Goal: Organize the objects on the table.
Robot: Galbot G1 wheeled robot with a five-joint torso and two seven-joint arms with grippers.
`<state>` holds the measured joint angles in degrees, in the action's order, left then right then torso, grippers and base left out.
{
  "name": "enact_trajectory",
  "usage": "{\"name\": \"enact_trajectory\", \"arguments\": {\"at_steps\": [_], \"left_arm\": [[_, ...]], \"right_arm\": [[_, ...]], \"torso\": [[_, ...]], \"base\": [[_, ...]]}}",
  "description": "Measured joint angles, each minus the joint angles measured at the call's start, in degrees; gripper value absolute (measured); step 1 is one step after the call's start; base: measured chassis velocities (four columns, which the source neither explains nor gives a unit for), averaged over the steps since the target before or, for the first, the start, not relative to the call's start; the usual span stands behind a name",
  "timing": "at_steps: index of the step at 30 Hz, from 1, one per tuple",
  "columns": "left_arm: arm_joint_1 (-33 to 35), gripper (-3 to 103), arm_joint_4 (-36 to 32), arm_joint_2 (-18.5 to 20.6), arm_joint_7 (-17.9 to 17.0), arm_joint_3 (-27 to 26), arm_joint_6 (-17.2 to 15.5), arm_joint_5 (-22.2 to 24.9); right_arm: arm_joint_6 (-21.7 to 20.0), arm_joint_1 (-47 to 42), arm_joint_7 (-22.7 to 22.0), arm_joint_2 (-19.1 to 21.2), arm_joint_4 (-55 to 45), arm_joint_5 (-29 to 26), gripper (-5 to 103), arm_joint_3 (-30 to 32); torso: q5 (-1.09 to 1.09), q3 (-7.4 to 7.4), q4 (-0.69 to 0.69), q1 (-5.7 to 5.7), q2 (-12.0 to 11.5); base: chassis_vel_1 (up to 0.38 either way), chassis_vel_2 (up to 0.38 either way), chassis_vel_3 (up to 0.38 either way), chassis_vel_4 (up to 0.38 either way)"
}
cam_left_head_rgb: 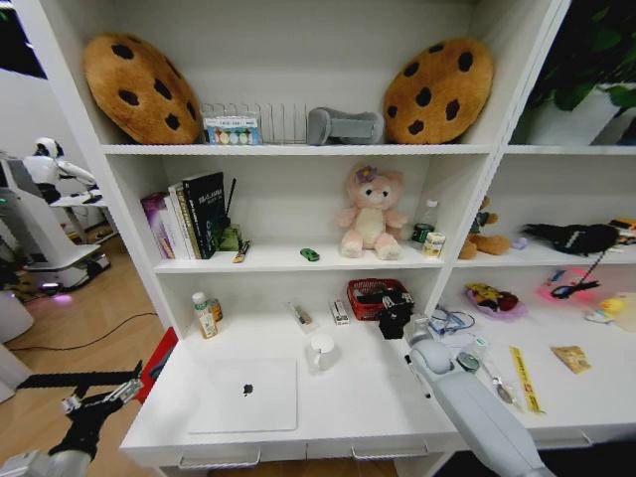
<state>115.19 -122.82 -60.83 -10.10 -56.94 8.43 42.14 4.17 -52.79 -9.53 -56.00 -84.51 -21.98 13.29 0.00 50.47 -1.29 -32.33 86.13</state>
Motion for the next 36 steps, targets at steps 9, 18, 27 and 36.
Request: {"name": "enact_trajectory", "arguments": {"at_steps": [9,18,27,36], "left_arm": [[0.0,100,0.0,0.0,0.0,0.0,0.0,0.0],[0.0,100,0.0,0.0,0.0,0.0,0.0,0.0],[0.0,100,0.0,0.0,0.0,0.0,0.0,0.0],[0.0,100,0.0,0.0,0.0,0.0,0.0,0.0]], "right_arm": [[-4.3,-13.7,-2.4,1.3,-17.8,-2.9,97,9.1],[-4.0,-28.6,-3.6,-0.3,-25.6,-1.6,100,15.6],[-10.6,-32.0,-4.5,-0.3,-22.6,-7.7,100,15.7],[-27.1,-30.4,-9.5,2.8,-26.0,-18.4,100,15.7]], "torso": [[0.00,-0.01,0.00,0.00,0.0],[0.00,-0.01,-0.01,0.01,0.0],[-0.01,0.00,-0.01,0.01,0.0],[0.00,0.00,0.00,0.00,0.0]], "base": [[0.000,0.000,0.000,0.000],[0.000,0.000,0.000,0.000],[0.000,0.000,0.000,0.000],[0.000,0.000,0.000,0.000]]}}
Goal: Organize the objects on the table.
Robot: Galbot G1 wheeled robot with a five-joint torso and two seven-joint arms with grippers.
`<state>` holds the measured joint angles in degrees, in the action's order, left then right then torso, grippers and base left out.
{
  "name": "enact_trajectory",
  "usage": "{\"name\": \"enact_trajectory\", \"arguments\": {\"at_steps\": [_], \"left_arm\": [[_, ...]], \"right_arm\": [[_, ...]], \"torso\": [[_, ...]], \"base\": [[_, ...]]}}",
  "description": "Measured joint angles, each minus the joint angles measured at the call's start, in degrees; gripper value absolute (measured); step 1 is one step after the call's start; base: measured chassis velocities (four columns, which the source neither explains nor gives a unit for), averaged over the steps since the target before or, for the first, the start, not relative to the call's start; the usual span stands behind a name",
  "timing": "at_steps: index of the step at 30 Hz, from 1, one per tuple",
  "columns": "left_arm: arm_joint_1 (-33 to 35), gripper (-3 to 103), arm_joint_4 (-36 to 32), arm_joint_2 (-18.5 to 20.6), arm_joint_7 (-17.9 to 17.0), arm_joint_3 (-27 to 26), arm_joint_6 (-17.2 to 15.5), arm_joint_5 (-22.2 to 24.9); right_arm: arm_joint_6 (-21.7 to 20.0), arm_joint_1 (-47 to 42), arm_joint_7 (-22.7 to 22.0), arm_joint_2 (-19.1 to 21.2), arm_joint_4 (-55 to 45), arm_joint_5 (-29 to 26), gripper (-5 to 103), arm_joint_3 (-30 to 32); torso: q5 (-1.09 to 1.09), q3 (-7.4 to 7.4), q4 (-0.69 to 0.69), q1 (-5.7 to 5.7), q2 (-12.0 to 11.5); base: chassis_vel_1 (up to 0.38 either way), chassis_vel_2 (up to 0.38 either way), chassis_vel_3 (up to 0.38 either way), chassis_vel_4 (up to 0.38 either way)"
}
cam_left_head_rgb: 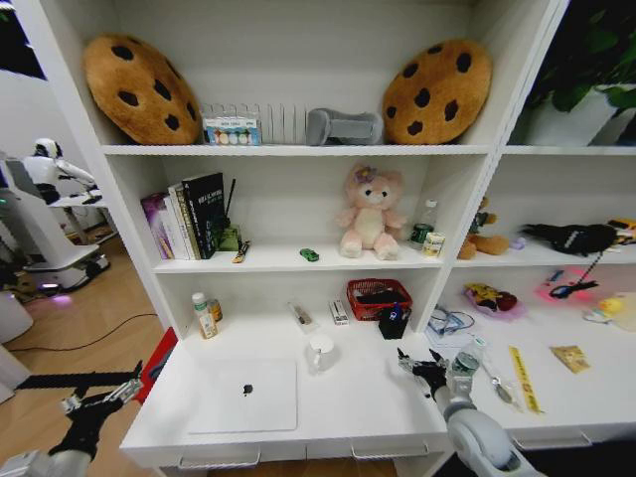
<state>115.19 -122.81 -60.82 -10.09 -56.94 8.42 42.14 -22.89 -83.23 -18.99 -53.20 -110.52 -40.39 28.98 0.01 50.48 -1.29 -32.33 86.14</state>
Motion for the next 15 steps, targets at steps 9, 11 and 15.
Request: {"name": "enact_trajectory", "arguments": {"at_steps": [9,11,15], "left_arm": [[0.0,100,0.0,0.0,0.0,0.0,0.0,0.0],[0.0,100,0.0,0.0,0.0,0.0,0.0,0.0],[0.0,100,0.0,0.0,0.0,0.0,0.0,0.0]], "right_arm": [[-5.2,0.6,-0.8,1.5,-0.4,-2.9,100,0.0],[-6.4,1.3,-0.6,2.3,0.4,-4.0,100,-0.3],[-6.9,4.0,1.3,3.8,3.7,-5.5,103,-1.9]], "torso": [[-0.01,0.00,-0.01,0.00,0.0],[0.00,0.00,-0.01,0.00,0.0],[-0.01,0.00,0.00,0.00,0.0]], "base": [[0.000,0.000,0.000,0.000],[0.000,0.000,0.000,0.000],[0.000,0.000,0.000,0.000]]}}
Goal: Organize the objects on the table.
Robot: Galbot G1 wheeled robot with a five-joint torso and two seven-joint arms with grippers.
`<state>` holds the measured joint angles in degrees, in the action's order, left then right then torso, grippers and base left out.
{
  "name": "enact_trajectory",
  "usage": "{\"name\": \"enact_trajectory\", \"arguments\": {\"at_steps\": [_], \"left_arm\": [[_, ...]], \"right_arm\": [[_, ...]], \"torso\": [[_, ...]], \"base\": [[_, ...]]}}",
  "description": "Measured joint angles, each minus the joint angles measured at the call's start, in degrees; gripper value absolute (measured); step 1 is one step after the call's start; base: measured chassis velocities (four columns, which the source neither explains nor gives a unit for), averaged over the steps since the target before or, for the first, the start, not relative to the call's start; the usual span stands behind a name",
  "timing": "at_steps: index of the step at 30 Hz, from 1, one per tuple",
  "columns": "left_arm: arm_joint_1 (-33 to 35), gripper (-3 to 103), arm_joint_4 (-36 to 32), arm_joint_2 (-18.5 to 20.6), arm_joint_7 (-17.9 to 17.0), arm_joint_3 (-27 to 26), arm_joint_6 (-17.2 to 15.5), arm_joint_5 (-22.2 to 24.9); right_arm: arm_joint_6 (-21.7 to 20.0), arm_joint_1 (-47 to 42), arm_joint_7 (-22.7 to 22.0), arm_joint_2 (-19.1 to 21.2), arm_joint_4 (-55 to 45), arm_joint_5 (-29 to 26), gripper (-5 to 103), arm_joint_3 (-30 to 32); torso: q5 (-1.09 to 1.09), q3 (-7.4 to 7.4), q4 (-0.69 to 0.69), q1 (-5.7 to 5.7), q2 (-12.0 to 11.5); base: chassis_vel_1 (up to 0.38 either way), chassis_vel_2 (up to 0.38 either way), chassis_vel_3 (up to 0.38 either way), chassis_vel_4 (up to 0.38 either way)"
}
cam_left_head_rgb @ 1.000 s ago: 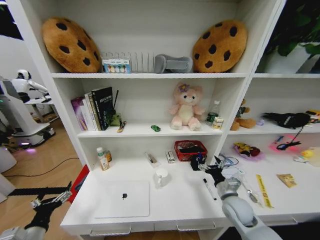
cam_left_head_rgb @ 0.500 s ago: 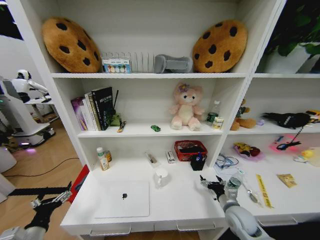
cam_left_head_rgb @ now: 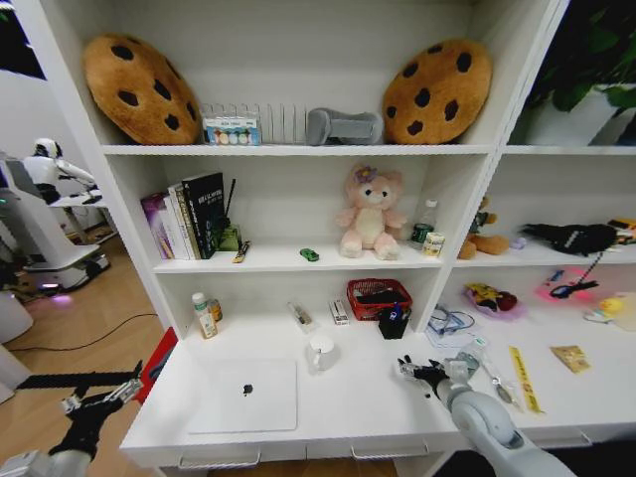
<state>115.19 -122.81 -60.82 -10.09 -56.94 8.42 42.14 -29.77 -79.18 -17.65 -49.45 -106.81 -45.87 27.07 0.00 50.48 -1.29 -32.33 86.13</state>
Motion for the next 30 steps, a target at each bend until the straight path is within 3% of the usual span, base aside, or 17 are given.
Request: {"name": "enact_trajectory", "arguments": {"at_steps": [2,6,8,15,17,19,20,24,30], "left_arm": [[0.0,100,0.0,0.0,0.0,0.0,0.0,0.0],[0.0,100,0.0,0.0,0.0,0.0,0.0,0.0],[0.0,100,0.0,0.0,0.0,0.0,0.0,0.0],[0.0,100,0.0,0.0,0.0,0.0,0.0,0.0],[0.0,100,0.0,0.0,0.0,0.0,0.0,0.0],[0.0,100,0.0,0.0,0.0,0.0,0.0,0.0],[0.0,100,0.0,0.0,0.0,0.0,0.0,0.0],[0.0,100,0.0,0.0,0.0,0.0,0.0,0.0],[0.0,100,0.0,0.0,0.0,0.0,0.0,0.0]], "right_arm": [[0.5,1.3,0.9,0.4,1.7,-0.1,100,-0.9],[1.9,3.0,2.5,0.9,5.1,-0.2,79,-2.1],[2.1,3.1,2.7,0.9,5.6,-0.2,79,-2.2],[3.1,3.5,3.3,0.9,6.7,0.5,46,-2.8],[3.2,3.6,3.3,0.9,6.7,0.6,46,-2.8],[3.3,3.7,3.4,0.9,6.8,0.8,35,-3.0],[3.3,3.7,3.4,0.9,6.8,0.8,35,-3.0],[3.3,3.7,3.4,0.6,6.8,0.9,14,-3.3],[3.3,3.1,3.2,0.1,6.5,1.1,11,-3.2]], "torso": [[0.01,0.00,0.00,0.00,0.0],[0.00,0.00,0.00,-0.01,0.0],[0.00,0.00,0.00,-0.01,0.0],[0.00,0.00,0.00,-0.01,0.0],[0.00,0.00,0.00,-0.01,0.0],[0.01,0.00,0.00,-0.01,0.0],[0.01,0.00,0.00,-0.01,0.0],[0.01,0.00,0.00,-0.01,0.0],[0.02,-0.01,0.00,-0.01,0.0]], "base": [[0.000,0.000,0.000,0.000],[0.000,0.000,0.000,0.000],[0.000,0.000,0.000,0.000],[0.000,0.000,0.000,0.000],[0.000,0.000,0.000,0.000],[0.000,0.000,0.000,0.000],[0.000,0.000,0.000,0.000],[0.000,0.000,0.000,0.000],[0.000,0.000,0.000,0.000]]}}
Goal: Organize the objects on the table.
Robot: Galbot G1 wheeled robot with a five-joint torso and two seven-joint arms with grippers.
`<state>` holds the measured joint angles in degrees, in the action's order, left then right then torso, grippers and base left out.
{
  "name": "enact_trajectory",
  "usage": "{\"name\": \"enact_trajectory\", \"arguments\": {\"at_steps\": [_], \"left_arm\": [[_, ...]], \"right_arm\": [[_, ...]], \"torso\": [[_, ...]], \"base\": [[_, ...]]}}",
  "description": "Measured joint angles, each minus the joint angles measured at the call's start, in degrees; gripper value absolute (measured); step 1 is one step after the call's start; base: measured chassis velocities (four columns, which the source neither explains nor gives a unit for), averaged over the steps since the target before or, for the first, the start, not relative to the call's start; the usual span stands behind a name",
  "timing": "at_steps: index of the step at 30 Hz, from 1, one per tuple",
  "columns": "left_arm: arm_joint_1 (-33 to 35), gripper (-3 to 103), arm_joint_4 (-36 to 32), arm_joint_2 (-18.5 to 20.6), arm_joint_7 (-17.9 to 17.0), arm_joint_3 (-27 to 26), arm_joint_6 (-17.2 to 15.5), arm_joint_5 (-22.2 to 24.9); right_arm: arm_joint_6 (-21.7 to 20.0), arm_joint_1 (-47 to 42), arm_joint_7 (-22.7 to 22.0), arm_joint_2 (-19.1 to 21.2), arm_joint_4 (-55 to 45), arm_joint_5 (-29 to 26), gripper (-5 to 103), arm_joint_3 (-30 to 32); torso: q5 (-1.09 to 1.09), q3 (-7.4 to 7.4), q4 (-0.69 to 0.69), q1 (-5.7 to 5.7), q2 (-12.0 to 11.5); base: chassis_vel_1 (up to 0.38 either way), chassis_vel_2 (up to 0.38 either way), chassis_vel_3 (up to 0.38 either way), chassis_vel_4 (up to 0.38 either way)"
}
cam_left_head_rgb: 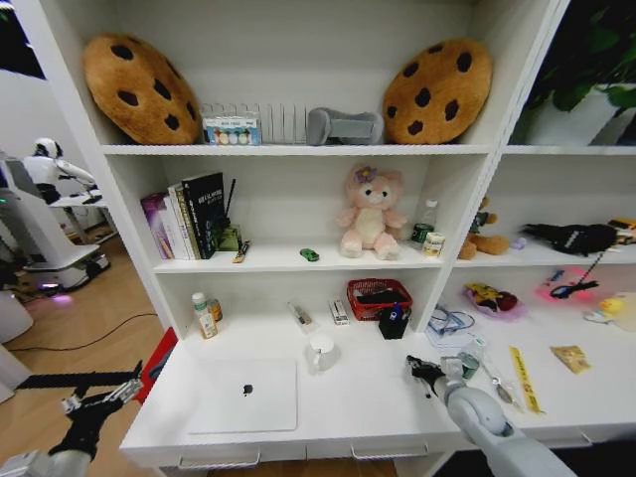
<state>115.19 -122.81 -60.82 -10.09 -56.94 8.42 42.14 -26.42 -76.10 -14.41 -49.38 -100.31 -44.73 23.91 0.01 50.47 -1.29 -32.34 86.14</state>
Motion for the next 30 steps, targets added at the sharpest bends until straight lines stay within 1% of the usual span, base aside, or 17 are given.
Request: {"name": "enact_trajectory", "arguments": {"at_steps": [5,7,8,11,12,13,14,15,16,17,18,19,22,23,25,26,30], "left_arm": [[0.0,100,0.0,0.0,0.0,0.0,0.0,0.0],[0.0,100,0.0,0.0,0.0,0.0,0.0,0.0],[0.0,100,0.0,0.0,0.0,0.0,0.0,0.0],[0.0,100,0.0,0.0,0.0,0.0,0.0,0.0],[0.0,100,0.0,0.0,0.0,0.0,0.0,0.0],[0.0,100,0.0,0.0,0.0,0.0,0.0,0.0],[0.0,100,0.0,0.0,0.0,0.0,0.0,0.0],[0.0,100,0.0,0.0,0.0,0.0,0.0,0.0],[0.0,100,0.0,0.0,0.0,0.0,0.0,0.0],[0.0,100,0.0,0.0,0.0,0.0,0.0,0.0],[0.0,100,0.0,0.0,0.0,0.0,0.0,0.0],[0.0,100,0.0,0.0,0.0,0.0,0.0,0.0],[0.0,100,0.0,0.0,0.0,0.0,0.0,0.0],[0.0,100,0.0,0.0,0.0,0.0,0.0,0.0],[0.0,100,0.0,0.0,0.0,0.0,0.0,0.0],[0.0,100,0.0,0.0,0.0,0.0,0.0,0.0],[0.0,100,0.0,0.0,0.0,0.0,0.0,0.0]], "right_arm": [[0.4,-0.4,-0.1,-0.1,-0.8,0.3,11,0.4],[2.0,-0.4,-0.1,-0.2,-2.1,1.1,11,1.0],[2.0,-0.4,-0.1,-0.2,-2.1,1.1,11,1.0],[7.7,0.4,1.1,-0.4,-3.8,5.4,11,1.7],[7.7,0.4,1.1,-0.4,-3.8,5.4,11,1.7],[10.9,1.1,2.2,-0.5,-3.9,7.8,11,1.8],[10.9,1.1,2.2,-0.5,-3.9,7.8,11,1.8],[14.5,2.1,3.5,-0.7,-3.7,10.8,11,1.6],[17.1,3.4,4.3,-0.8,-3.2,12.6,11,1.3],[17.1,3.4,4.3,-0.8,-3.2,12.6,11,1.3],[19.3,5.7,4.7,-1.1,-2.4,13.8,11,0.5],[20.6,7.8,4.8,-1.3,-1.5,14.2,11,-0.3],[21.9,10.2,4.9,-1.6,-0.2,14.8,11,-1.3],[23.6,13.5,5.3,-1.9,2.3,15.9,11,-3.0],[25.6,18.1,5.9,-2.3,6.5,17.2,11,-6.0],[25.6,18.1,5.9,-2.3,6.5,17.2,11,-6.0],[26.2,23.3,6.0,-2.8,11.3,17.1,11,-8.8]], "torso": [[-0.02,0.01,0.00,0.00,0.0],[-0.02,0.00,0.00,0.00,0.0],[-0.02,0.00,0.00,0.00,0.0],[-0.02,0.01,0.00,0.01,0.0],[-0.02,0.01,0.00,0.01,0.0],[-0.01,0.01,-0.01,0.01,0.0],[-0.01,0.01,-0.01,0.01,0.0],[-0.01,0.01,-0.01,0.01,0.0],[-0.01,0.00,-0.01,0.01,0.0],[-0.01,0.00,-0.01,0.01,0.0],[-0.01,0.01,-0.01,0.01,0.0],[-0.01,0.01,0.00,0.01,0.0],[-0.01,0.01,0.00,0.01,0.0],[0.00,0.01,0.01,0.01,0.0],[-0.01,0.01,0.01,0.01,0.0],[-0.01,0.01,0.01,0.01,0.0],[-0.02,0.01,0.01,0.01,0.0]], "base": [[0.000,0.000,0.000,0.000],[0.000,0.000,0.000,0.000],[0.000,0.000,0.000,0.000],[0.000,0.000,0.000,0.000],[0.000,0.000,0.000,0.000],[0.000,0.000,0.000,0.000],[0.000,0.000,0.000,0.000],[0.000,0.000,0.000,0.000],[0.000,0.000,0.000,0.000],[0.000,0.000,0.000,0.000],[0.000,0.000,0.000,0.000],[0.000,0.000,0.000,0.000],[0.000,0.000,0.000,0.000],[0.000,0.000,0.000,0.000],[0.000,0.000,0.000,0.000],[0.000,0.000,0.000,0.000],[0.000,0.000,0.000,0.000]]}}
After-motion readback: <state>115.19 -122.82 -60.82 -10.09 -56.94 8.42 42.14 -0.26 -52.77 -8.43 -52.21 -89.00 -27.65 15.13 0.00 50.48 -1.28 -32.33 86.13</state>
